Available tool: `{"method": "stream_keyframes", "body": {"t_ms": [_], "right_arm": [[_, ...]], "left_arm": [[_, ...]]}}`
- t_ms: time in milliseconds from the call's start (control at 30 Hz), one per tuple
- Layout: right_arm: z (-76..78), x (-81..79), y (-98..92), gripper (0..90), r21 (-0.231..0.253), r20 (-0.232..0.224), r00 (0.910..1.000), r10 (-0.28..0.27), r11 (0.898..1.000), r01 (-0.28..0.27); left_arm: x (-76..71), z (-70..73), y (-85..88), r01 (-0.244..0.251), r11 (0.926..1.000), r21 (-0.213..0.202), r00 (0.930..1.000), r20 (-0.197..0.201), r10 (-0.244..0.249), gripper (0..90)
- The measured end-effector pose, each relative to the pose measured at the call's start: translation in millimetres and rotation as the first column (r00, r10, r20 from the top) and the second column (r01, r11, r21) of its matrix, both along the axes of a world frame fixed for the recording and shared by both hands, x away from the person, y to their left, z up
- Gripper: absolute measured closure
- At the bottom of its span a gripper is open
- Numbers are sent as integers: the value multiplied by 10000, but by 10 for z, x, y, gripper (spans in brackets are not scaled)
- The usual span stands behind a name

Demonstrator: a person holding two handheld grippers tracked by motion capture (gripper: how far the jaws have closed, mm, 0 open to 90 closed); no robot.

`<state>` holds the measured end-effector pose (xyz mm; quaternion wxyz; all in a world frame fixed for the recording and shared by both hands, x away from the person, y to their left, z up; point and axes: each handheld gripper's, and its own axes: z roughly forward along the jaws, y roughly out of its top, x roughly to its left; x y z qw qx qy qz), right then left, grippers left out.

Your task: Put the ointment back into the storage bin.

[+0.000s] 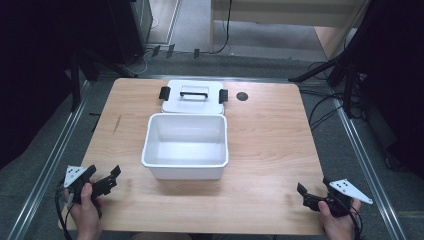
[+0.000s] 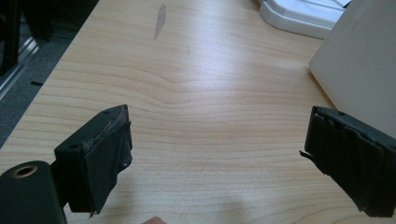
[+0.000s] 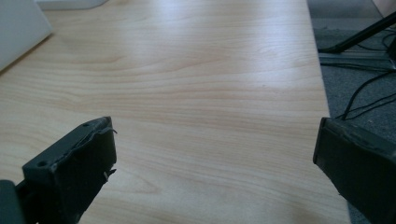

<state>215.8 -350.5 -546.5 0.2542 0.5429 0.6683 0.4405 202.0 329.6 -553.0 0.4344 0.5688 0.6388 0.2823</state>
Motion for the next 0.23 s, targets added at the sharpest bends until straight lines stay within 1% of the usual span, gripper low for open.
{"method": "stream_keyframes", "body": {"t_ms": [100,233], "right_arm": [[0,3,-11,0,89,30,9999,-127,9999,126],[-2,14,9,0,-110,-59,9999,-98,9999,98]], "left_arm": [[0,0,-1,-17,10000,9,10000,-8,17,80],[-1,0,2,-37,10000,-12,10000,-6,37,80]]}}
